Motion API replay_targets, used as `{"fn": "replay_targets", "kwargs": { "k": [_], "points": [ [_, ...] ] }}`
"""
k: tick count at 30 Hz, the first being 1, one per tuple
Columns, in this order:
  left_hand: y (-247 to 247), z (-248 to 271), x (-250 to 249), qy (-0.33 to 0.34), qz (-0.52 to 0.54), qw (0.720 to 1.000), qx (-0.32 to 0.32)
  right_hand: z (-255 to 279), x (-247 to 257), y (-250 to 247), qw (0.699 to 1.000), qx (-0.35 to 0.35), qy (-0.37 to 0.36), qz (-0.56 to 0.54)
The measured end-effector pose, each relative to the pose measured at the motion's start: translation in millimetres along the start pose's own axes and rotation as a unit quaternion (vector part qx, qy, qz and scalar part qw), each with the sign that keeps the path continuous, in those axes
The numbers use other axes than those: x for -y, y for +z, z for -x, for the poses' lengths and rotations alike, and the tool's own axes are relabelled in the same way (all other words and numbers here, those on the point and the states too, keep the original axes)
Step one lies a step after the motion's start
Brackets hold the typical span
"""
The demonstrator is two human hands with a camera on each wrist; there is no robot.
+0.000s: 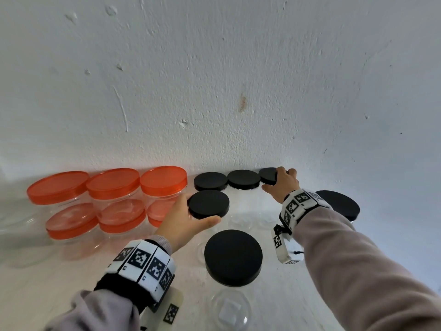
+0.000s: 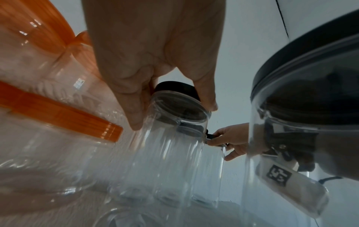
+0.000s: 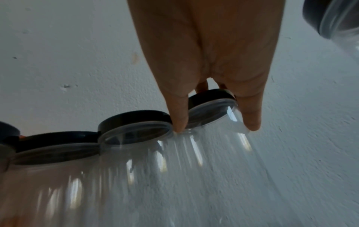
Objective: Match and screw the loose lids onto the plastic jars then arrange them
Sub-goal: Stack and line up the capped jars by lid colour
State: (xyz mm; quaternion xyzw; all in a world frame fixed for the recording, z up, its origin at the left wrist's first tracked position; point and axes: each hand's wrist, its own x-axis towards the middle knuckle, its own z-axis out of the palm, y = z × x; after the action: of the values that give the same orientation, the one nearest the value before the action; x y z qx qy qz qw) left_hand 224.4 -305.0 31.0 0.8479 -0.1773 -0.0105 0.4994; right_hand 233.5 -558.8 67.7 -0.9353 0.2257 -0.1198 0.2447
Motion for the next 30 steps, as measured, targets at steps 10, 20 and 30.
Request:
{"fn": "replay_targets", "kwargs": {
  "k": [10,20,30],
  "points": [
    [-1,-1,1,0.003,-0.007,1.0,0.004,23,17,-13,0.996,-0.049,-0.073,0.03],
    [0,2,-3,0.028,-0.003,1.0,-0.014,156,16,-32,0.918,0.261,-0.297,-0.02],
    [14,1,-9,0.022,0.0,0.999,-0.03,122,-7,-23,0.965,0.121,-0.211,-0.1]
  ]
}}
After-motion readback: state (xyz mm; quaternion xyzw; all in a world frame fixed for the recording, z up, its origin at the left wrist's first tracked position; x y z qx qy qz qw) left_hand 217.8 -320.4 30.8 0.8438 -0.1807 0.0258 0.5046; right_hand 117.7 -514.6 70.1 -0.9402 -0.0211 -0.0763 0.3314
